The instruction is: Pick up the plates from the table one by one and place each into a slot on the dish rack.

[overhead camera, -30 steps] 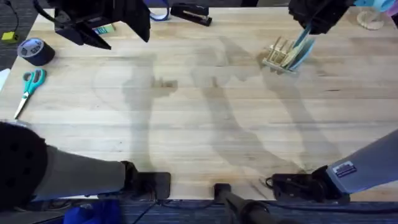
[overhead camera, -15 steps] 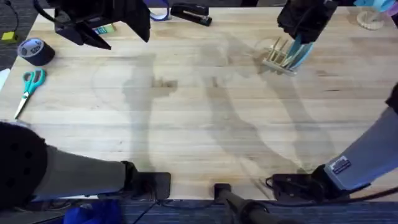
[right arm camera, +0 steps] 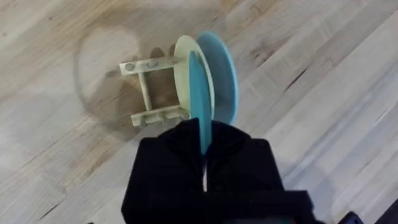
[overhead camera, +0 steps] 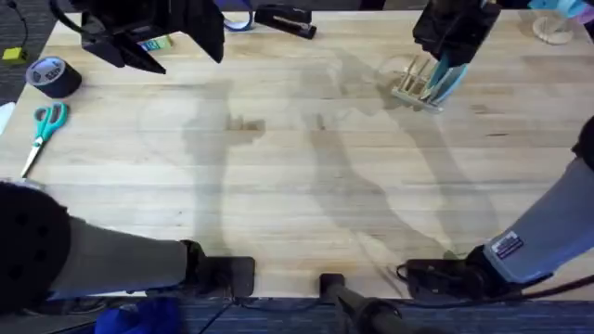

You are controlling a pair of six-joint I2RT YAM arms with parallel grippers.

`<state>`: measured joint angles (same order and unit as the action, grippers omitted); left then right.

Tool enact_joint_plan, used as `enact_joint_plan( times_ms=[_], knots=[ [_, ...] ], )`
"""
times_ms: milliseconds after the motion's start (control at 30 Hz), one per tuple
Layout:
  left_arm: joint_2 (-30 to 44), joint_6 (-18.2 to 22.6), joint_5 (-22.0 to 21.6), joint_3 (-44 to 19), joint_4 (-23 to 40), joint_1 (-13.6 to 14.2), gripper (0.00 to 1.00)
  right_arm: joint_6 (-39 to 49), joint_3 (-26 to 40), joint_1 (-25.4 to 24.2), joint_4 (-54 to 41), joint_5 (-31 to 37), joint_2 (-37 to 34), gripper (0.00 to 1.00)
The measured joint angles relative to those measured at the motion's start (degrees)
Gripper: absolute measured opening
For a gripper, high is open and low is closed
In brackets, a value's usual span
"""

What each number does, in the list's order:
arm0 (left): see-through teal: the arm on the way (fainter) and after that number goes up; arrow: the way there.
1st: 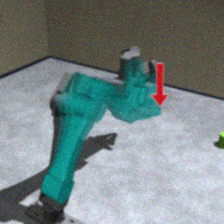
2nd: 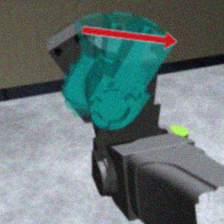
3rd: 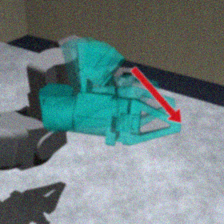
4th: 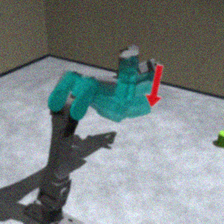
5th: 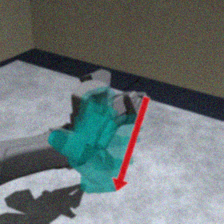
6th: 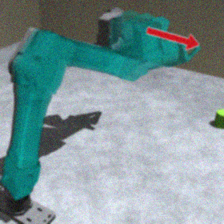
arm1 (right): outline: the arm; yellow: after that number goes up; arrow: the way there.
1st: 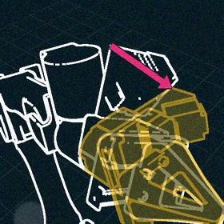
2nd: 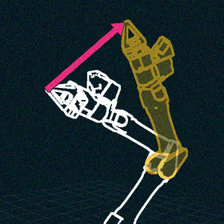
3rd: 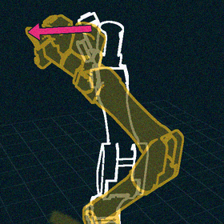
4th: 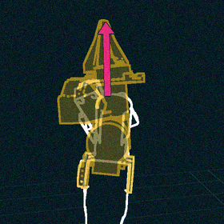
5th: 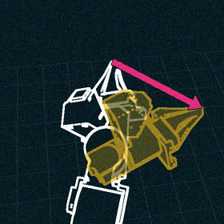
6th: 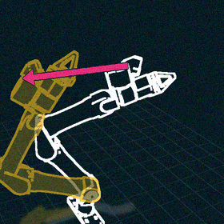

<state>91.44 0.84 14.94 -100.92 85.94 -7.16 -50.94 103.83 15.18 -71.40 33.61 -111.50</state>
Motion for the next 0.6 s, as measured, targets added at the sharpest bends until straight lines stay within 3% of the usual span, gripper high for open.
enact_joint_plan(
  times_ms=[367, 600],
  knots=[
    [0.0, 0.0, 0.0, 0.0, 0.0, 0.0, 0.994, 0.0, 0.5, 0.0, -0.1, 0.0, 0.0, 0.032],
    [0.0, 0.0, 0.0, 0.0, 0.0, 0.0, 0.994, 0.2, 4.7, 0.0, -0.1, 0.0, 0.4, 0.032]
  ],
)
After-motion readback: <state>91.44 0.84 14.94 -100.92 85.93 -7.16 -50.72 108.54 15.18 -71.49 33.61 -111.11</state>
